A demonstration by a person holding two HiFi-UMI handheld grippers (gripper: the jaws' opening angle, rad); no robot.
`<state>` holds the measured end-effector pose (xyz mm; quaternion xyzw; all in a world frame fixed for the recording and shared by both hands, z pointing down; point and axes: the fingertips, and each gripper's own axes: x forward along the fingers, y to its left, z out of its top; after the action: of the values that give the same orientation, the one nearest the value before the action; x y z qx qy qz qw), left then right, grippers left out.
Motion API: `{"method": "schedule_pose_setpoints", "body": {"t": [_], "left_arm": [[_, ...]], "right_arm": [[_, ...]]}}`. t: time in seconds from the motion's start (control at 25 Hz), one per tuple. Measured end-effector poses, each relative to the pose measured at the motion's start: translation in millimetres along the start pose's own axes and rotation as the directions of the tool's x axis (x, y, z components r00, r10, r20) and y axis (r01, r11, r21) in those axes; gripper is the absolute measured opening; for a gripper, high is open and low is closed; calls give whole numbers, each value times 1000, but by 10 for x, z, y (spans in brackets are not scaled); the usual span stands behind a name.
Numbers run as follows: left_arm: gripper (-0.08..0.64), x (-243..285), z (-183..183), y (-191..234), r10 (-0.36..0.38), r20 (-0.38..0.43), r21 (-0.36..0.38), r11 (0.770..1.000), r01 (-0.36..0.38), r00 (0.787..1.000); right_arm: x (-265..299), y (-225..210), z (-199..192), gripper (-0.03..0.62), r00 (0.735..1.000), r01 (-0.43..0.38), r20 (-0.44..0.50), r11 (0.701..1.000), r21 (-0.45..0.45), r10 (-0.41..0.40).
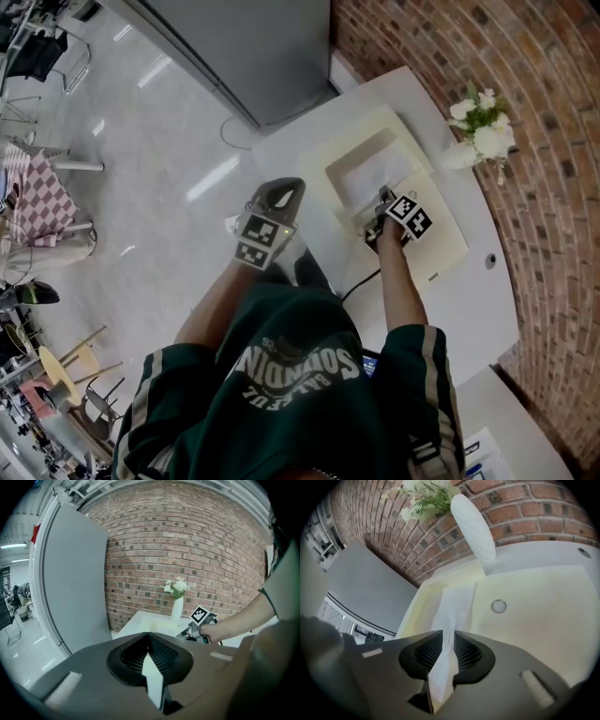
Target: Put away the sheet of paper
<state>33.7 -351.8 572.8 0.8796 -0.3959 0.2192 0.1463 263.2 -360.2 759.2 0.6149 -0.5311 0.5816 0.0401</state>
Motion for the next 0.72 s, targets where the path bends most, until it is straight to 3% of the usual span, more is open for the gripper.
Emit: {"method": "schedule_pose_setpoints", "body": {"t": [0.16, 0.4, 0.72], "left_arm": [[11, -9, 67, -43, -16, 18, 14, 1000, 16, 1000], [11, -20, 202, -116, -69, 50, 45, 997, 66, 996], [11, -1, 380, -189, -161, 84, 83, 985, 154, 983]], "right_arm": [[-182, -53, 54, 24, 998, 36, 53, 997, -61, -33], [-557, 96, 112, 2, 988, 49, 155, 980, -191, -19], [-1163, 583, 160, 0, 946, 86, 319, 908, -410, 54]]}}
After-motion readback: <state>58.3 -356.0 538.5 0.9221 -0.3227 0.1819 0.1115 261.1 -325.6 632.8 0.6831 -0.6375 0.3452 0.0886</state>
